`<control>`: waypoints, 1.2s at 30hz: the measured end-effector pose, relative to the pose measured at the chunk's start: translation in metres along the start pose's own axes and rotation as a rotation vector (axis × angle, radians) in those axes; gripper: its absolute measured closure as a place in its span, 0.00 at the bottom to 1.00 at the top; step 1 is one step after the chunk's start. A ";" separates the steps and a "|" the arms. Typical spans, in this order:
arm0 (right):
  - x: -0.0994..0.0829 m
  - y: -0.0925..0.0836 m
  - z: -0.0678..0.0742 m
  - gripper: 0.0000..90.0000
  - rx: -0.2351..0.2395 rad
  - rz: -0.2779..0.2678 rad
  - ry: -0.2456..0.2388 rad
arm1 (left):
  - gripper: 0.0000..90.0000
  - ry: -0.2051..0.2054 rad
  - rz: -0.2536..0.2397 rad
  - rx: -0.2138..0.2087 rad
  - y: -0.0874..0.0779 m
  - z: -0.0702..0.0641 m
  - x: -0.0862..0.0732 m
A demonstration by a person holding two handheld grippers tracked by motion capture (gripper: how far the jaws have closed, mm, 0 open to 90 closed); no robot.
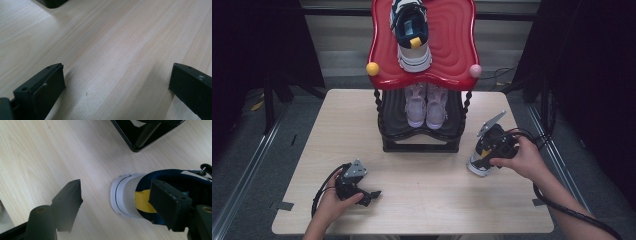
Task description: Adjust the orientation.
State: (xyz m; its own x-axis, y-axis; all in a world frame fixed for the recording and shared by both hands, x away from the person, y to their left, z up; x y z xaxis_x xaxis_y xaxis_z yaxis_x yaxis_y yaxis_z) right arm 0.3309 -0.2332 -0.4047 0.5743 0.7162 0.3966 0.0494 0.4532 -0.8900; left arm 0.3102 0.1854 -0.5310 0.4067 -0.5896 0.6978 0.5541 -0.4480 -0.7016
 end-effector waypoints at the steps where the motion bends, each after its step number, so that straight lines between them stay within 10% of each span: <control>1: 0.001 0.000 -0.001 0.29 -0.003 0.001 -0.002 | 0.00 0.000 0.000 0.000 0.000 0.000 0.000; 14: 0.001 -0.013 -0.012 0.29 -0.045 0.008 0.014 | 0.00 0.000 0.000 0.000 0.000 0.000 0.000; 36: -0.011 0.041 -0.053 0.43 0.014 0.068 0.109 | 0.00 0.000 0.000 0.000 0.000 0.000 0.000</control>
State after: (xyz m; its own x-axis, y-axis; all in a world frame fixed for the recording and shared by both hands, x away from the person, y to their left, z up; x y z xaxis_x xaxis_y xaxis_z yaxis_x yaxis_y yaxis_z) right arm 0.3696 -0.2508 -0.4571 0.6617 0.6835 0.3082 -0.0031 0.4135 -0.9105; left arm 0.3102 0.1854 -0.5310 0.4065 -0.5898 0.6978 0.5538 -0.4484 -0.7016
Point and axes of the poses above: each handheld gripper's, and its own axes: y roughly forward along the jaws, x roughly out of its top, z roughly to its left, the point moved 3 cm from there along y, roughly forward along the jaws, and after that the axes turned 14 degrees about x, right-handed, at the moved point
